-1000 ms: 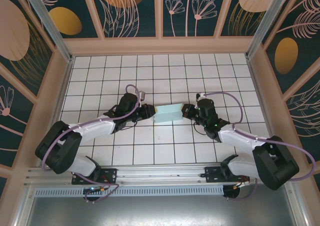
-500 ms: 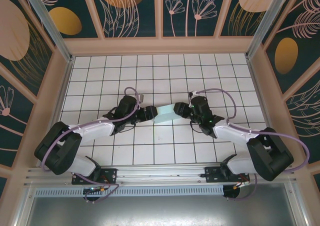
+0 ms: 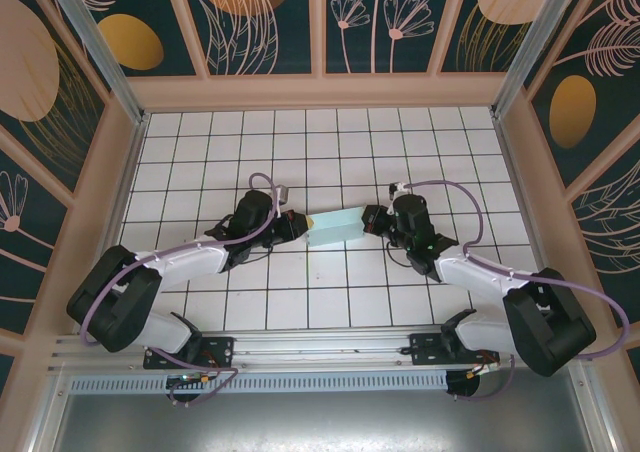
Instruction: Fold the paper box
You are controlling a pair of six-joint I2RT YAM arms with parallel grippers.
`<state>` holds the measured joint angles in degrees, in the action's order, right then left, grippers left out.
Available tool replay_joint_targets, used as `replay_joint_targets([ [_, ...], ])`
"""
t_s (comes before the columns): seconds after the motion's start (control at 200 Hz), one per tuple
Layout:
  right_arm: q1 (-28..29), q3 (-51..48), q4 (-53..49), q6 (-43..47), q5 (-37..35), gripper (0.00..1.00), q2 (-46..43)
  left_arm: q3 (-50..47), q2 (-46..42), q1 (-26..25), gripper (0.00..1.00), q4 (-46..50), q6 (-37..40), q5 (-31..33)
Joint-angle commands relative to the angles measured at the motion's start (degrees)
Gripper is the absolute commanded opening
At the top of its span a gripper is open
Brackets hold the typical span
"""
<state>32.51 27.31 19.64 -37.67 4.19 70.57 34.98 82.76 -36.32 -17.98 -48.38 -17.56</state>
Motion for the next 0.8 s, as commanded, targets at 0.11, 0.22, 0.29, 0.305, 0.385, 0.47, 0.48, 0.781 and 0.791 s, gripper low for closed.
replay_joint_targets([
  [0.11, 3.0, 1.6, -2.0, 1.7, 2.3, 0.44, 4.6, -3.1, 3.8, -0.5, 0.36, 14.2, 2.7, 0.7],
  [0.22, 1.9, -0.7, -0.9, -0.1, 0.9, 0.35, 4.9, -3.4, 3.9, -0.5, 0.43, 14.1, 2.6, 1.1],
  [0.29, 0.7, -1.5, -0.6, -0.9, 1.8, 0.0, 4.4, -3.5, 3.8, -0.5, 0.27, 14.1, 2.6, 1.1],
  [0.305, 0.6, -1.5, -0.6, -0.9, 2.1, 0.0, 4.2, -3.5, 3.8, -0.5, 0.22, 14.2, 2.6, 1.1],
  [0.385, 0.3, -0.6, -0.8, 0.5, 3.7, 0.0, 3.2, -3.0, 3.6, -0.5, 0.11, 14.5, 3.0, 1.0],
  [0.47, 0.3, 1.2, -1.8, 2.2, 3.3, 0.0, 1.6, -1.1, 3.1, -0.5, 0.22, 15.8, 4.3, 2.0],
  [0.48, 0.3, 1.4, -1.9, 2.4, 3.2, 0.02, 1.4, -0.9, 3.0, -0.5, 0.25, 16.0, 4.7, 2.1],
  [0.781, -2.5, 3.0, -2.7, 5.2, 1.4, 0.59, -5.4, 13.9, 2.5, -0.5, 0.99, 22.5, 17.0, 9.3],
  [0.791, -2.6, 2.9, -2.6, 5.2, 1.4, 0.6, -5.5, 14.3, 2.5, -0.5, 0.98, 22.6, 17.5, 9.6],
])
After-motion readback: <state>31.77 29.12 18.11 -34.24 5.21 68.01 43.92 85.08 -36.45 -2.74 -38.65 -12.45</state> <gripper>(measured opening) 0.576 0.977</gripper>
